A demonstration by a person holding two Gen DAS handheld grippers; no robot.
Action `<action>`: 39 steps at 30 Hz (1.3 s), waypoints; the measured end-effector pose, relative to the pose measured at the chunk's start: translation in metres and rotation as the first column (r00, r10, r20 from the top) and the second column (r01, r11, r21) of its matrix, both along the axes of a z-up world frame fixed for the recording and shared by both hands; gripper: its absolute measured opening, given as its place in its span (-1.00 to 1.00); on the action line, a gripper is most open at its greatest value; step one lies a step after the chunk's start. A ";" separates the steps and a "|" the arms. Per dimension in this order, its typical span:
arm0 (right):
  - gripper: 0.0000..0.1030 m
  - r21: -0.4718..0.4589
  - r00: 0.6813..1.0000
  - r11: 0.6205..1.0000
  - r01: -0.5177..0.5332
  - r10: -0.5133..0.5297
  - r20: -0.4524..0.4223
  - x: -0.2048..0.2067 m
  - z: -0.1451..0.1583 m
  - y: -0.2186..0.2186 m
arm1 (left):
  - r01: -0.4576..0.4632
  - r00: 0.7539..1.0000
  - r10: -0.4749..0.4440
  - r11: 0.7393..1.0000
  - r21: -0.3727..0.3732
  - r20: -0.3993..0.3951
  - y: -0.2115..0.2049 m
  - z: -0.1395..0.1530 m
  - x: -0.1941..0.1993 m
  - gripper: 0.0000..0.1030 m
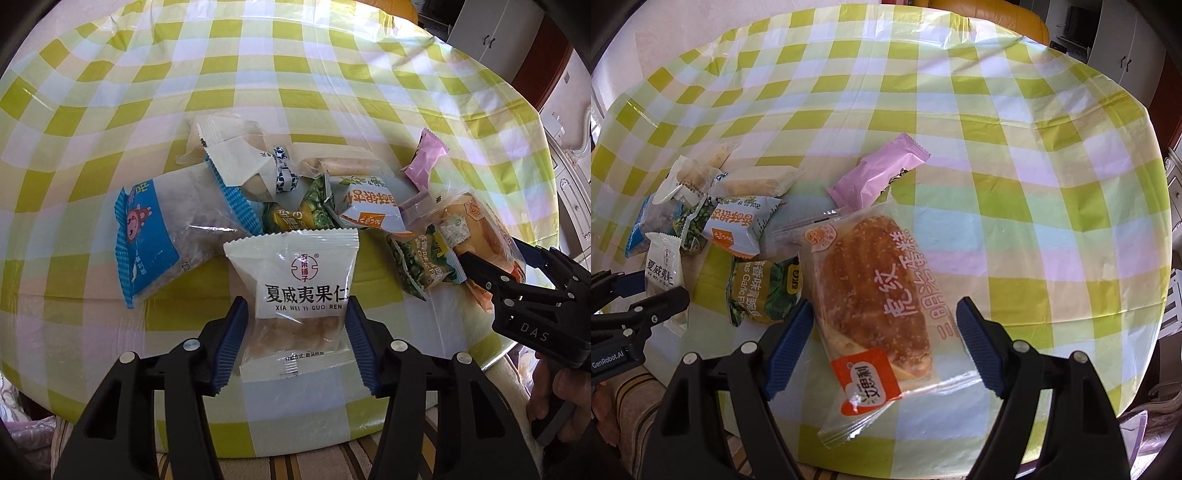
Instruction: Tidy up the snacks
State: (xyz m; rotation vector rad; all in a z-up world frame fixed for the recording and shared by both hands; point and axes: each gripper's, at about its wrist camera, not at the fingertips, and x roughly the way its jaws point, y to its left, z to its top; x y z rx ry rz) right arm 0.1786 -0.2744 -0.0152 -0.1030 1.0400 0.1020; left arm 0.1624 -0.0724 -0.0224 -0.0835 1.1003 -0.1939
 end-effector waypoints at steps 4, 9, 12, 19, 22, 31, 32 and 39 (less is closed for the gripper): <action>0.54 0.008 1.000 1.000 -0.001 0.001 -0.004 0.001 -0.002 0.000 | -0.002 1.000 0.002 1.000 -0.007 0.001 0.000 0.000 0.000 -0.09; 0.10 0.005 1.000 1.000 -0.006 0.006 0.005 -0.001 0.000 0.002 | 0.001 1.000 -0.001 1.000 -0.030 0.006 0.001 0.001 -0.002 -0.12; 0.02 0.013 1.000 1.000 0.001 -0.001 0.005 -0.003 0.001 0.001 | 0.002 1.000 -0.002 1.000 -0.031 0.018 0.002 0.003 -0.003 -0.13; -0.03 0.045 0.999 0.999 0.029 -0.030 0.020 -0.015 0.008 -0.008 | 0.003 0.998 -0.001 1.000 -0.031 0.062 0.001 0.015 -0.009 -0.14; -0.04 0.068 0.999 0.997 0.038 -0.040 0.033 -0.023 0.015 -0.013 | 0.005 0.997 -0.003 0.999 -0.034 0.081 0.000 0.021 -0.012 -0.14; -0.05 0.115 0.995 0.990 0.076 -0.083 0.057 -0.048 0.030 -0.032 | 0.043 0.994 -0.038 0.998 -0.043 0.105 -0.013 0.034 -0.024 -0.14; -0.05 0.117 0.994 0.990 0.081 -0.088 0.061 -0.051 0.032 -0.035 | 0.050 0.993 -0.045 0.998 -0.045 0.107 -0.016 0.035 -0.025 -0.14; -0.05 0.126 0.989 0.986 0.112 -0.123 0.078 -0.071 0.042 -0.054 | 0.111 0.988 -0.104 0.992 -0.054 0.116 -0.042 0.043 -0.035 -0.14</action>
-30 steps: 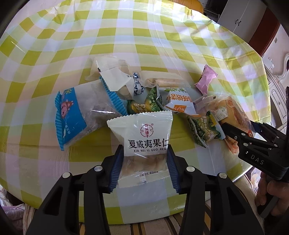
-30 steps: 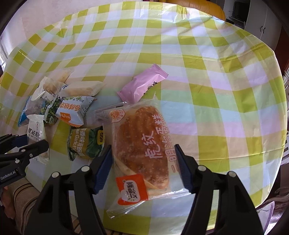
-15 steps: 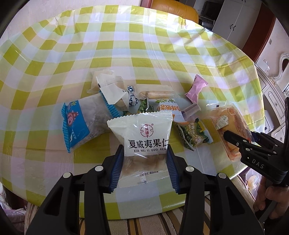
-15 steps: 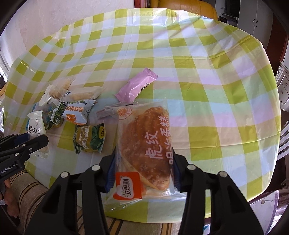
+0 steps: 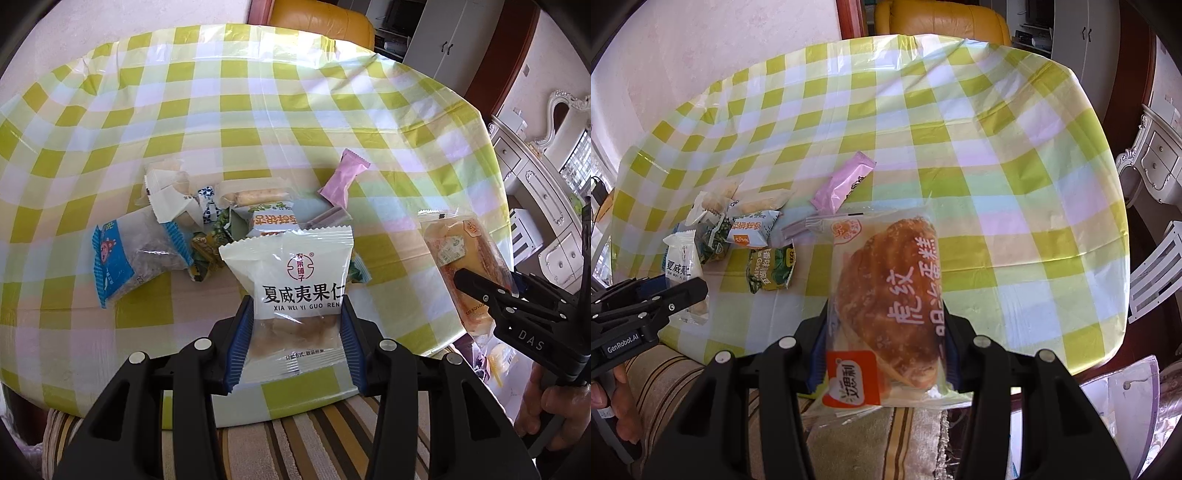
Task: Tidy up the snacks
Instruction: 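Carry the bread roll with the right gripper into the white box while the left drops the nut packet in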
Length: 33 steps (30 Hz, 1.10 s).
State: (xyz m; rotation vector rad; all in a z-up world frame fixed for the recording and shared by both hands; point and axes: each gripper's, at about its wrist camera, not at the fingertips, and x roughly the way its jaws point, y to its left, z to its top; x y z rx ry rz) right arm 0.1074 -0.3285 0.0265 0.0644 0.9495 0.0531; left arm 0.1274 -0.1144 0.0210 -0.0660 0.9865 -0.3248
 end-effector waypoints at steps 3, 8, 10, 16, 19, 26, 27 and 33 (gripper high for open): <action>-0.05 0.004 1.000 1.000 0.019 -0.019 0.006 -0.009 0.003 -0.011 | 0.031 1.000 -0.031 1.000 -0.002 0.002 -0.013 0.003 -0.004 -0.14; -0.05 0.011 0.998 0.998 0.054 -0.054 0.018 -0.025 0.008 -0.029 | 0.086 0.996 -0.086 0.996 0.003 0.006 -0.038 0.007 -0.011 -0.14; -0.05 0.016 0.997 0.997 0.071 -0.071 0.023 -0.032 0.010 -0.038 | 0.109 0.994 -0.109 0.994 0.005 0.005 -0.049 0.008 -0.013 -0.14; -0.05 0.060 0.992 0.991 0.123 -0.125 0.034 -0.054 0.012 -0.068 | 0.187 0.982 -0.187 0.982 0.023 0.009 -0.083 0.010 -0.024 -0.14; -0.05 0.093 0.988 0.984 0.150 -0.153 0.034 -0.065 0.010 -0.084 | 0.234 0.972 -0.235 0.972 0.029 0.006 -0.104 0.011 -0.030 -0.14; -0.05 0.102 0.973 0.969 0.227 -0.229 0.013 -0.093 -0.002 -0.122 | 0.355 0.935 -0.355 0.933 0.050 -0.007 -0.155 0.010 -0.047 -0.14; -0.05 0.106 0.971 0.966 0.236 -0.239 0.010 -0.096 -0.003 -0.127 | 0.369 0.929 -0.369 0.928 0.048 -0.013 -0.161 0.009 -0.049 -0.14; -0.05 0.130 0.957 0.949 0.288 -0.290 -0.010 -0.115 -0.015 -0.152 | 0.447 0.894 -0.444 0.894 0.034 -0.062 -0.196 0.001 -0.057 -0.14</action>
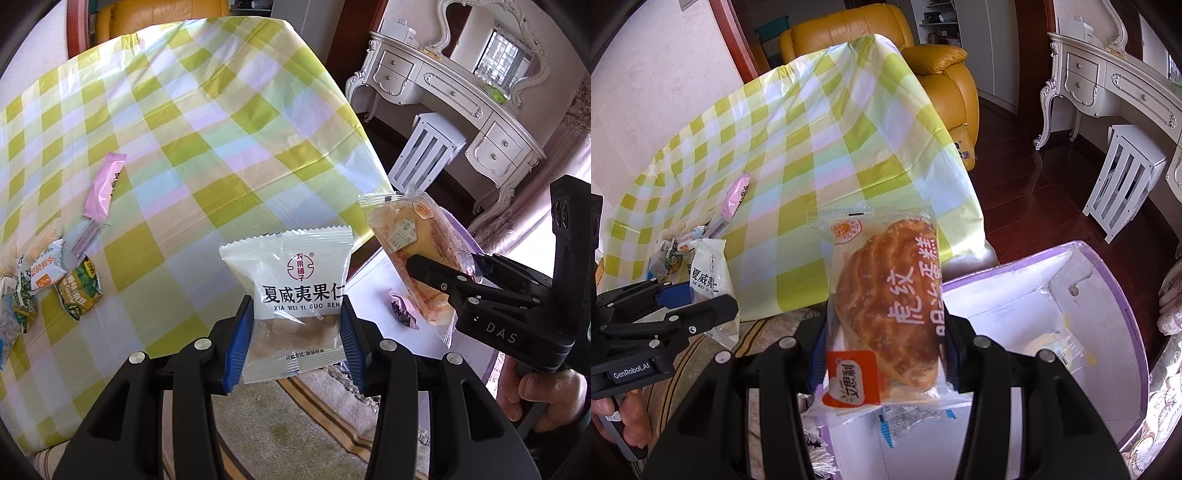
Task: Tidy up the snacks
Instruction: 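Carry the bread roll with the right gripper into the white box while the left drops the nut packet in, then bring both grippers back over the table toward the remaining snacks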
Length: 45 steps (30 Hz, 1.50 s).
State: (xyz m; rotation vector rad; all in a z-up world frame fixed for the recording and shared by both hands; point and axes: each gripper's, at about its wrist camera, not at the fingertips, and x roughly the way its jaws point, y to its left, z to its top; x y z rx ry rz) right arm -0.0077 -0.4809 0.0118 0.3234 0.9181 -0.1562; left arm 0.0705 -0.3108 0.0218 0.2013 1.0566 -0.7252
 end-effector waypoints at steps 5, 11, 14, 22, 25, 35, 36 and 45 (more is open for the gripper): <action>-0.05 0.012 0.998 0.999 0.053 -0.052 -0.030 -0.017 -0.015 -0.022 | 0.070 0.997 -0.069 0.997 0.028 -0.040 -0.030 -0.010 -0.006 -0.14; -0.04 0.060 0.995 0.994 0.087 -0.084 -0.052 -0.034 -0.032 -0.042 | 0.139 0.987 -0.134 0.989 0.052 -0.084 -0.060 -0.021 -0.013 -0.14; -0.04 0.084 0.993 0.991 0.107 -0.102 -0.064 -0.038 -0.039 -0.049 | 0.157 0.983 -0.151 0.986 0.057 -0.108 -0.069 -0.026 -0.014 -0.14; 0.00 0.104 0.990 0.987 0.122 -0.114 -0.085 -0.040 -0.050 -0.057 | 0.188 0.973 -0.176 0.980 0.071 -0.150 -0.081 -0.035 -0.016 -0.09; 0.01 0.096 0.989 0.987 0.125 -0.117 -0.085 -0.042 -0.049 -0.061 | 0.175 0.973 -0.164 0.983 0.061 -0.161 -0.077 -0.036 -0.014 -0.03; 0.12 0.047 0.977 0.979 0.197 -0.192 -0.092 -0.051 -0.040 -0.085 | 0.059 0.987 -0.062 0.998 -0.025 -0.149 -0.047 -0.023 0.009 0.20; 0.13 0.041 0.976 0.979 0.200 -0.196 -0.092 -0.051 -0.039 -0.086 | 0.041 0.989 -0.045 0.999 -0.029 -0.139 -0.042 -0.022 0.013 0.20; 0.13 -0.025 0.972 0.978 0.209 -0.211 -0.105 -0.036 -0.029 -0.080 | -0.089 0.995 0.086 0.994 -0.064 -0.051 0.019 -0.005 0.049 0.20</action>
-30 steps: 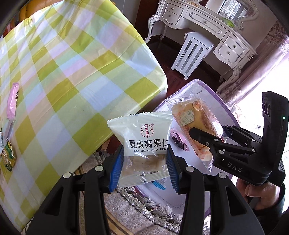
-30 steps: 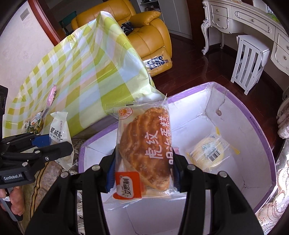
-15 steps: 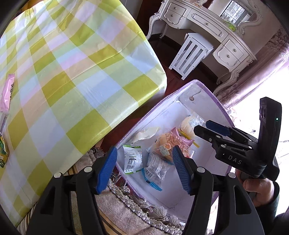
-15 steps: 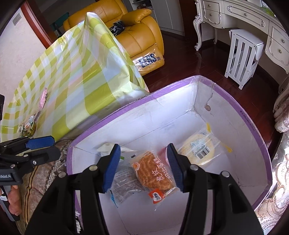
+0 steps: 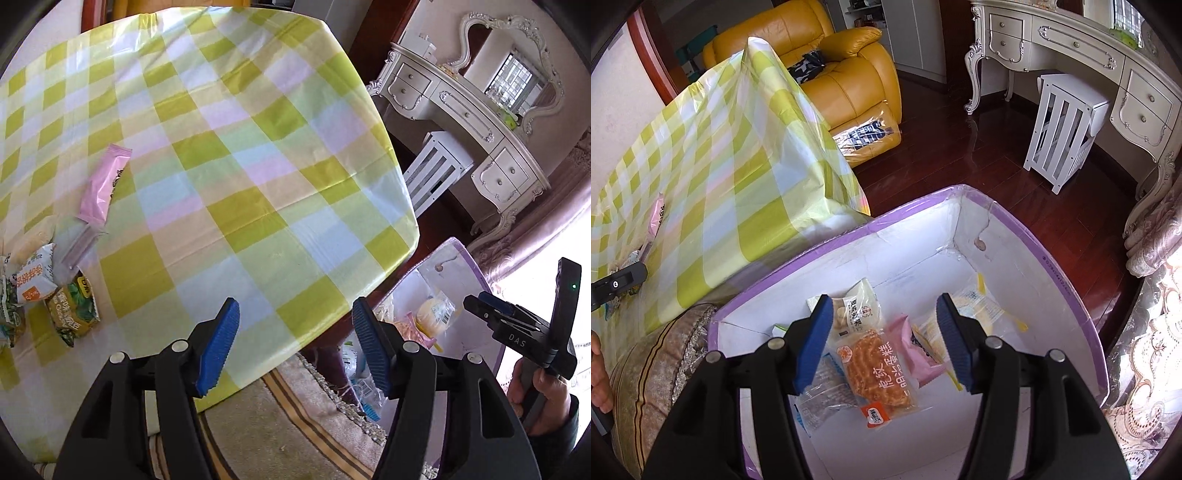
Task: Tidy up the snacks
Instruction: 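Bring both grippers back over the table toward the remaining snacks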
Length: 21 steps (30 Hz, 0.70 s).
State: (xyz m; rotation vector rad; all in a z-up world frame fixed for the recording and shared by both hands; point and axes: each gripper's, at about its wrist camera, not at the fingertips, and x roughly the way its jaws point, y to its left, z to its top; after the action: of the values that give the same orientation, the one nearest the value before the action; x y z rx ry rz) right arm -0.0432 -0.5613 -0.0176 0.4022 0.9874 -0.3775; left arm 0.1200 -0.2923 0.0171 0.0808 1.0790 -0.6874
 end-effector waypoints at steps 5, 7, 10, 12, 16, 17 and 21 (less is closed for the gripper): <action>0.14 -0.005 1.000 1.000 -0.006 0.006 -0.018 0.018 0.002 0.011 | -0.079 0.997 0.079 0.997 -0.016 0.020 0.037 0.001 0.017 0.20; 0.14 -0.009 1.000 1.000 -0.018 0.018 -0.018 0.027 0.004 0.019 | -0.108 0.994 0.109 0.994 -0.024 0.023 0.050 0.002 0.023 0.20; 0.15 -0.012 0.999 0.999 -0.037 0.037 -0.011 0.041 0.009 0.029 | -0.145 0.989 0.147 0.989 -0.031 0.033 0.067 0.003 0.029 0.20; 0.19 -0.016 0.999 0.999 -0.048 0.048 -0.003 0.050 0.015 0.038 | -0.171 0.984 0.172 0.985 -0.034 0.039 0.078 0.003 0.031 0.20; 0.29 -0.033 0.996 0.996 -0.083 0.083 0.021 0.065 0.030 0.056 | -0.219 0.975 0.221 0.975 -0.046 0.037 0.101 0.003 0.036 0.20; 0.31 -0.040 0.996 0.995 -0.088 0.089 0.029 0.068 0.034 0.061 | -0.232 0.972 0.234 0.971 -0.050 0.036 0.108 0.003 0.038 0.20; 0.39 -0.040 0.994 0.996 -0.082 0.085 0.072 0.079 0.051 0.071 | -0.288 0.956 0.291 0.955 -0.074 0.045 0.134 0.008 0.042 0.20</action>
State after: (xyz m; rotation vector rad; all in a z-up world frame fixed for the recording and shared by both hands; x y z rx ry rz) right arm 0.0354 -0.4906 0.0332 0.3384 0.9213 -0.3029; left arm 0.1621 -0.1581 0.0247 -0.1139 0.9889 -0.4525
